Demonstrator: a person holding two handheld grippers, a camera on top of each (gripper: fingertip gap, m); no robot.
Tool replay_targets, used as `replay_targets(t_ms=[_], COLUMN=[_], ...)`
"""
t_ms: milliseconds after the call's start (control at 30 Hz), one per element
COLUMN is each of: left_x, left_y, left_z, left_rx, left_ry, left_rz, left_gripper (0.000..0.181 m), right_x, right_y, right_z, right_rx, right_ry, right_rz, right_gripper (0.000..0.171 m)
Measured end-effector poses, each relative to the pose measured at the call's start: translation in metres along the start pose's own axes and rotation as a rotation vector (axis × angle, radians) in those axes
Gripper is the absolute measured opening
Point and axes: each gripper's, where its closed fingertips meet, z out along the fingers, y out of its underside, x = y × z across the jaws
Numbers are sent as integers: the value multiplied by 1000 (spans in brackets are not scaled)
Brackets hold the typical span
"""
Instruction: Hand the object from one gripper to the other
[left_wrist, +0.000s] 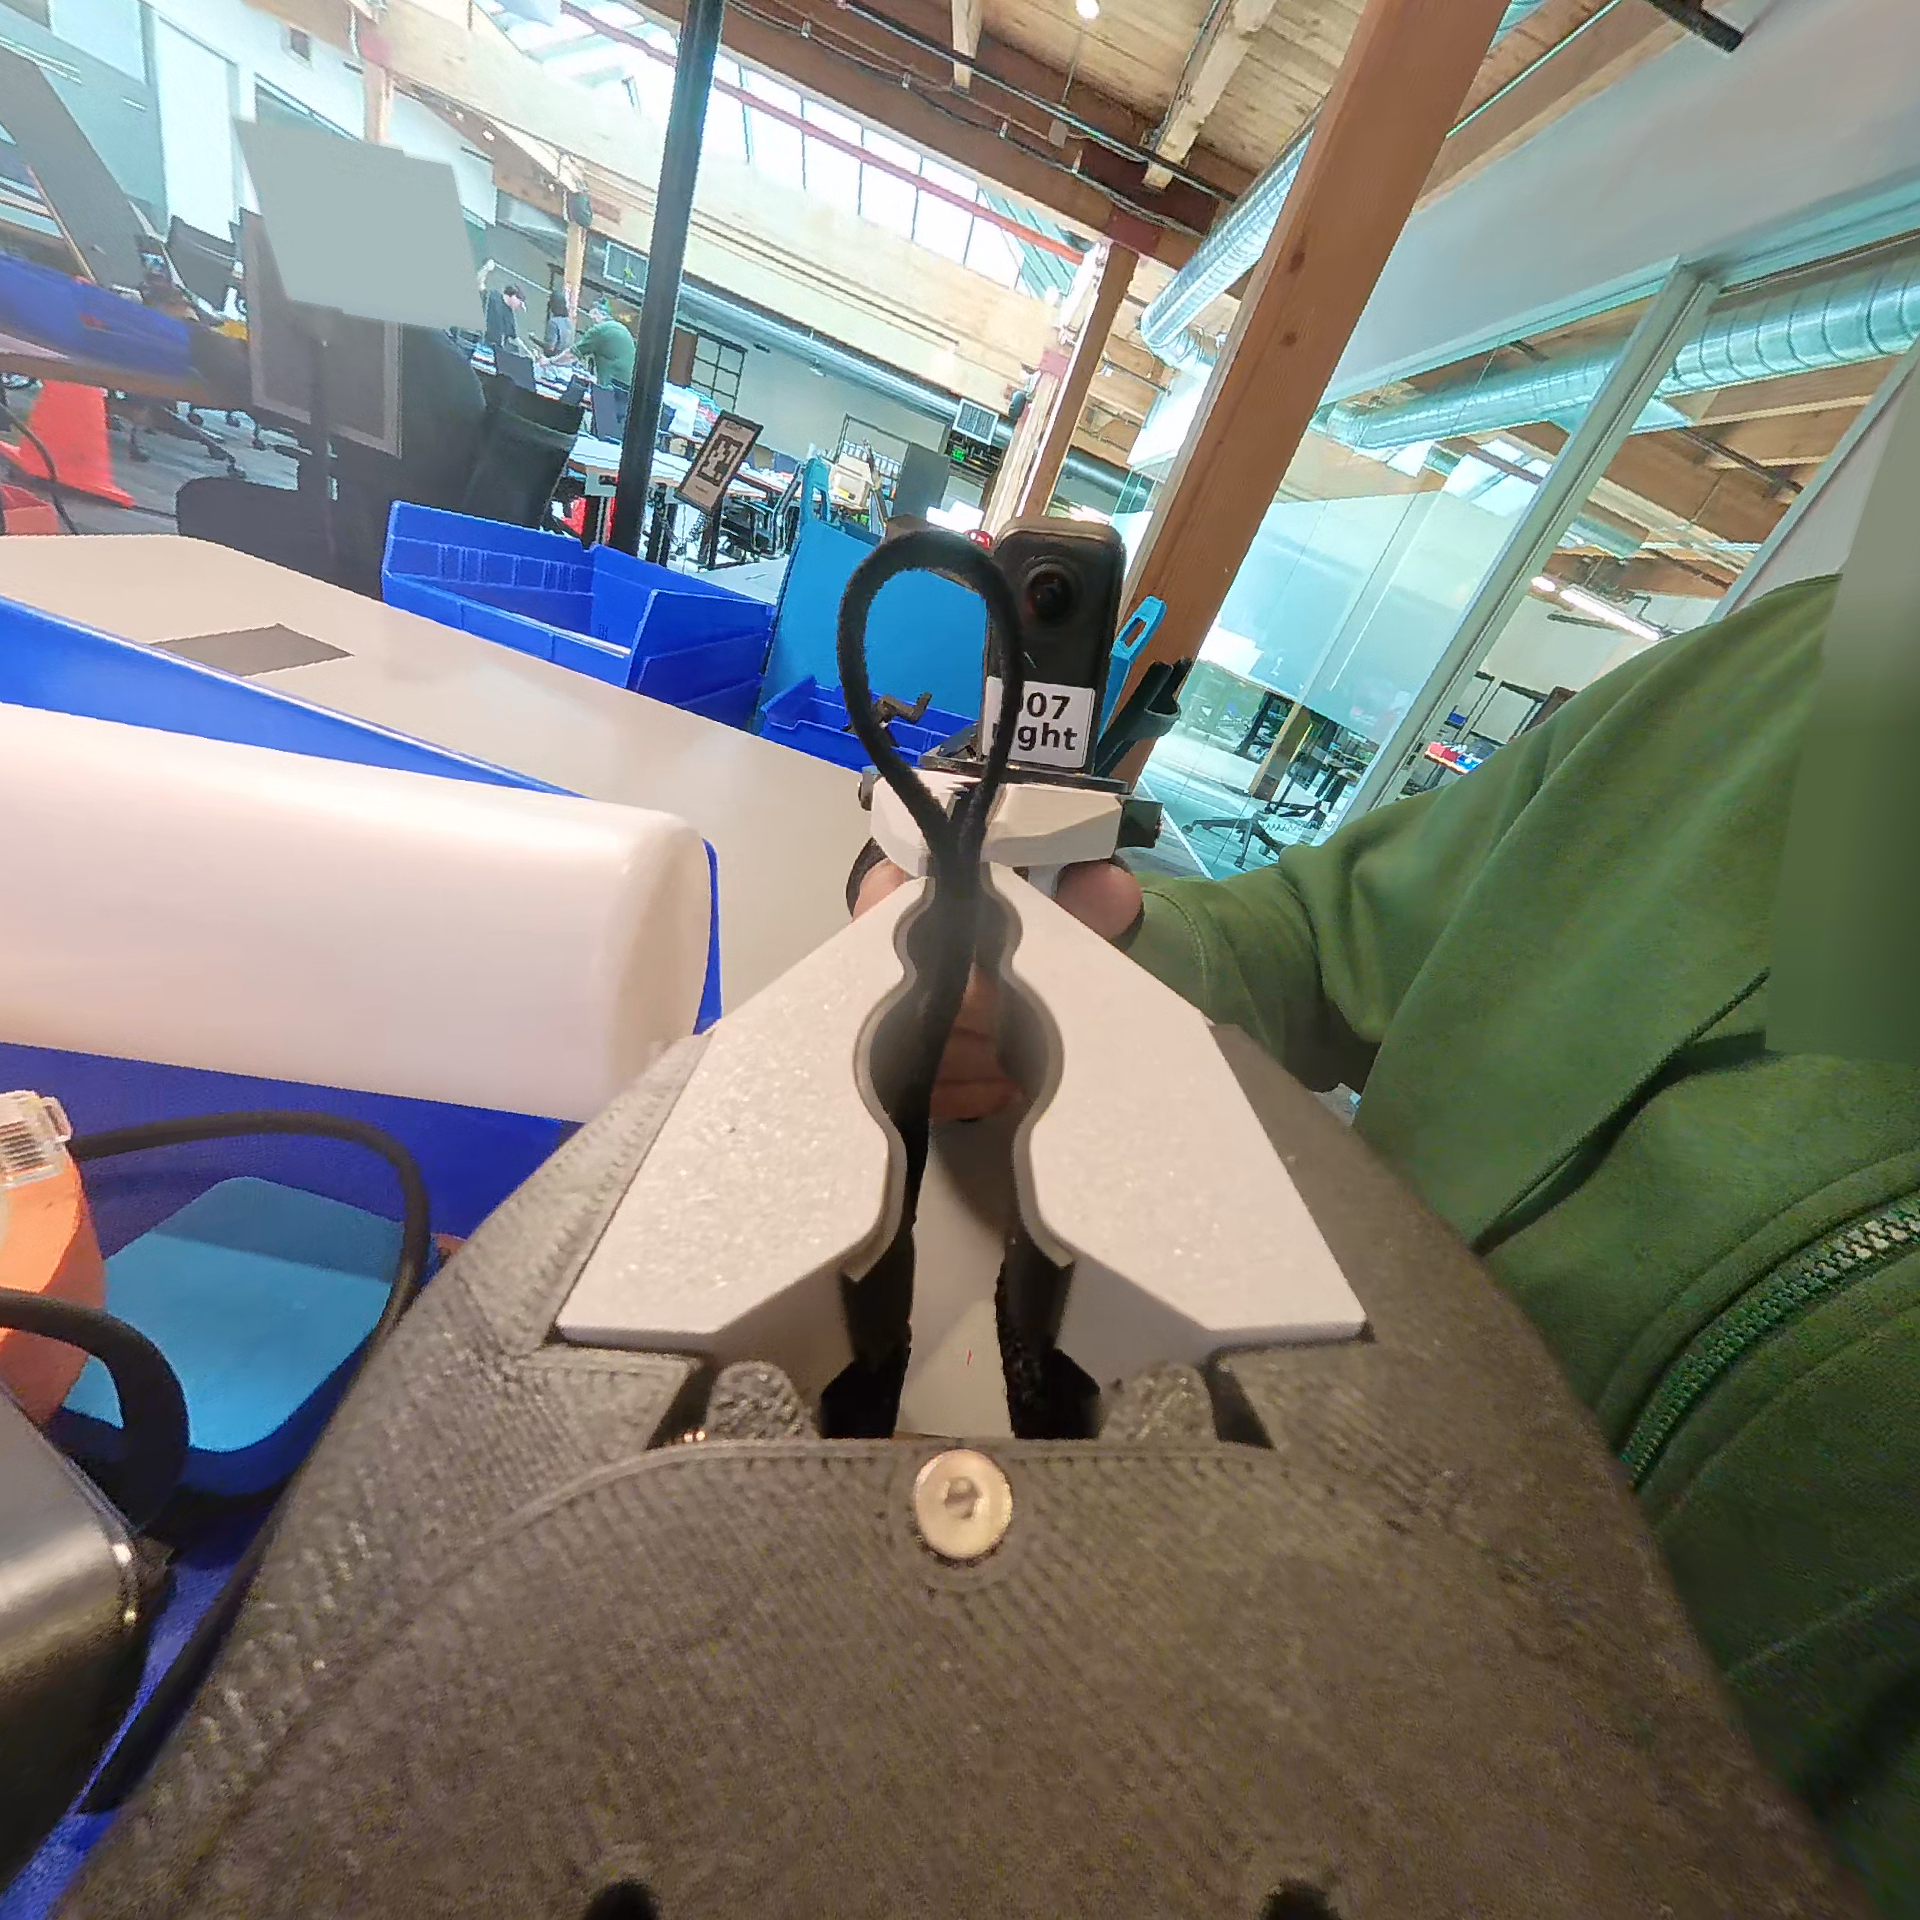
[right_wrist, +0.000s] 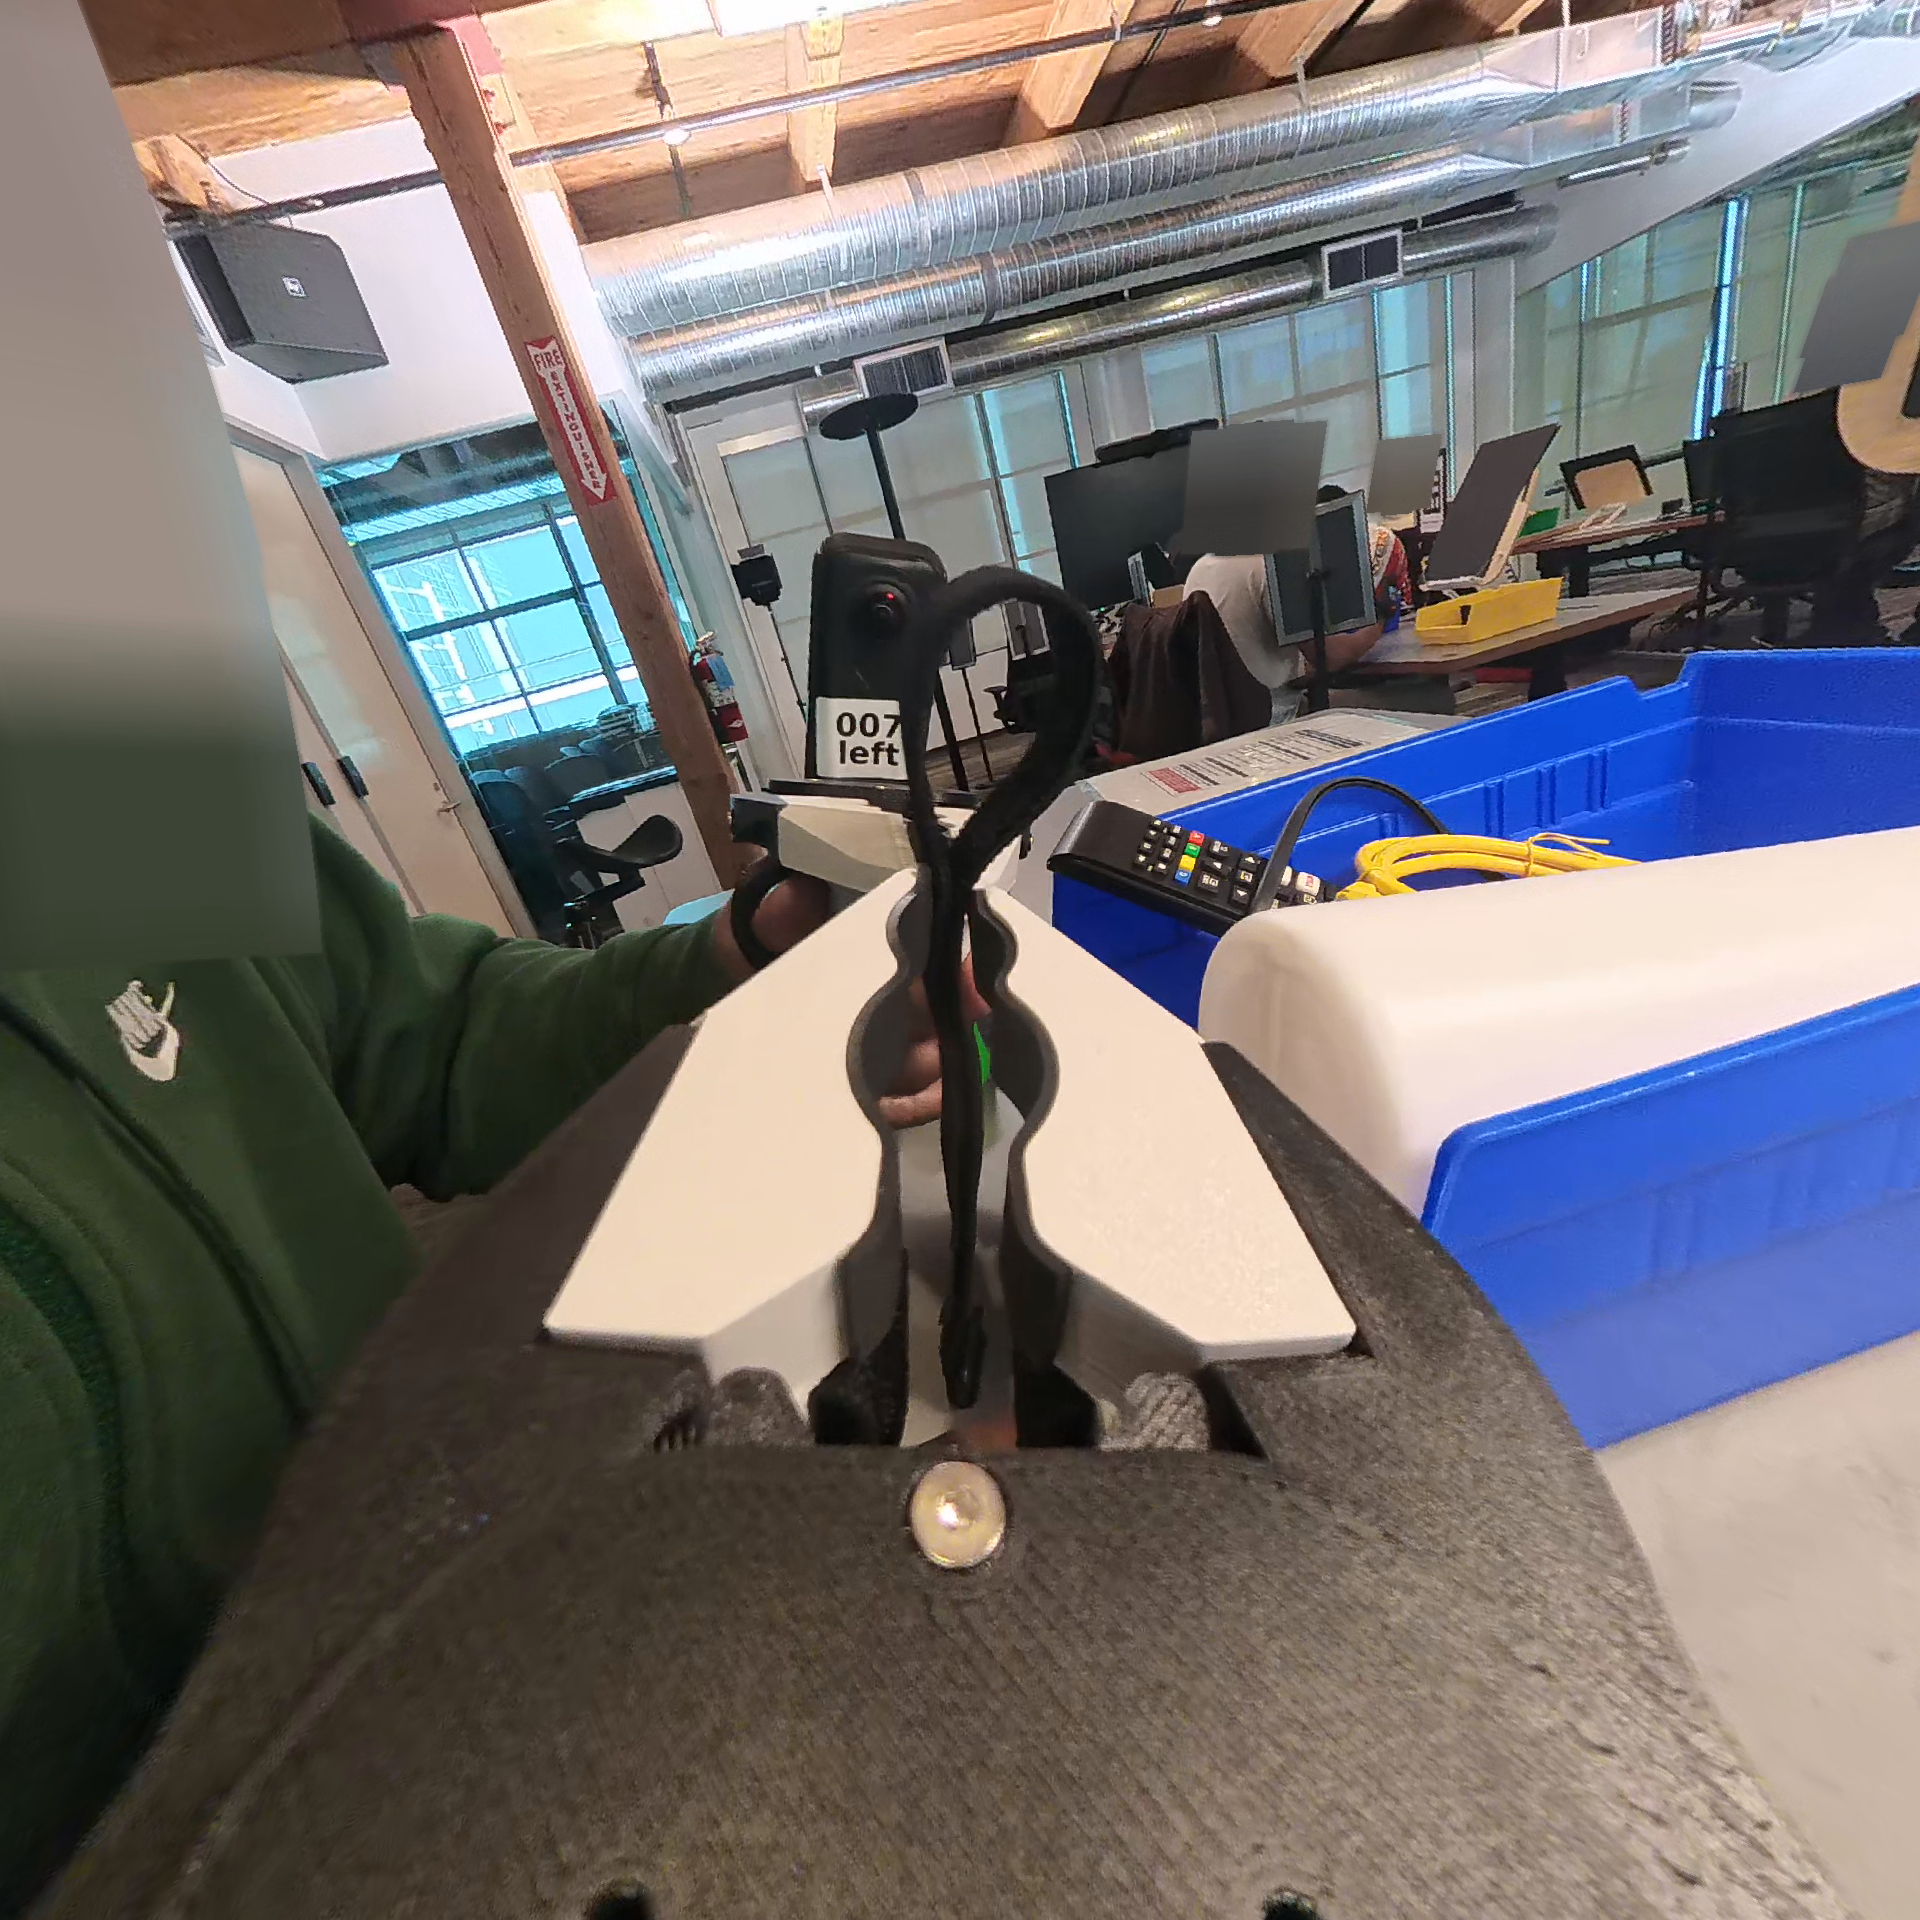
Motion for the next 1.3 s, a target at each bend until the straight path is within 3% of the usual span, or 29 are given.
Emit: replay_targets(t_ms=[633, 1300], left_x=[-2, -5], left_y=[-7, -9], left_z=[-2, -4], left_rx=[32, 54], left_ry=[-26, -19], left_rz=[20, -34], left_gripper=[5, 13], right_x=[0, 1], right_y=[7, 10], right_z=[3, 3], right_rx=[-31, -46], right_ry=[12, 26], right_rz=[-15, -43], right_gripper=[12, 6])
